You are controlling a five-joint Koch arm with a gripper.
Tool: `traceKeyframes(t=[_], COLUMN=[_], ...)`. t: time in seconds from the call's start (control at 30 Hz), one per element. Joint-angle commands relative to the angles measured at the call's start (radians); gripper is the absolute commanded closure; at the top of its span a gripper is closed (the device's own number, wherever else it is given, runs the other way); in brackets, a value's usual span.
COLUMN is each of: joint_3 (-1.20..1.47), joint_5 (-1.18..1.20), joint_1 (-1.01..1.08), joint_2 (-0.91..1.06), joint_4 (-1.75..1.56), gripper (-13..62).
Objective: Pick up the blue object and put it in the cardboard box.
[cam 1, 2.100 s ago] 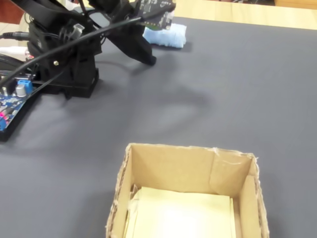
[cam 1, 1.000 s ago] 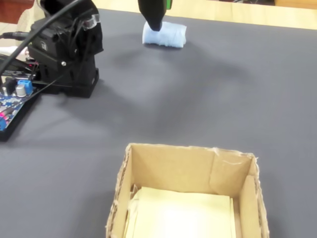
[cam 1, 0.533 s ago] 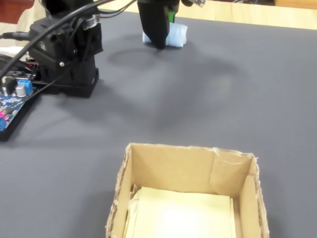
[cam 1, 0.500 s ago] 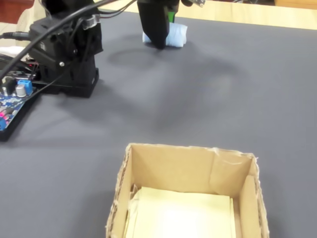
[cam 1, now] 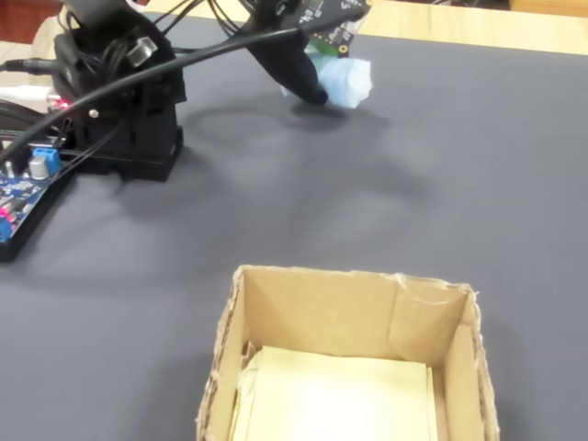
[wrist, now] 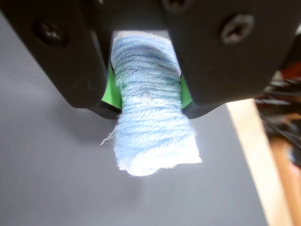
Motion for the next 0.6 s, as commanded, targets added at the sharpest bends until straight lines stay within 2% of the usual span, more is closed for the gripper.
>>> traceKeyframes(t=[0.0,0.27,0.57], joint_3=[-0.021,0.015,-0.003], joint_5=[-0.015,-0.143,-0.331], joint_1=[0.031,0.146,0.385], joint_2=[0.077,0.209,0.219], joint_4=[-0.078,-0.153,-0.301], gripper=[43.1,43.1,43.1])
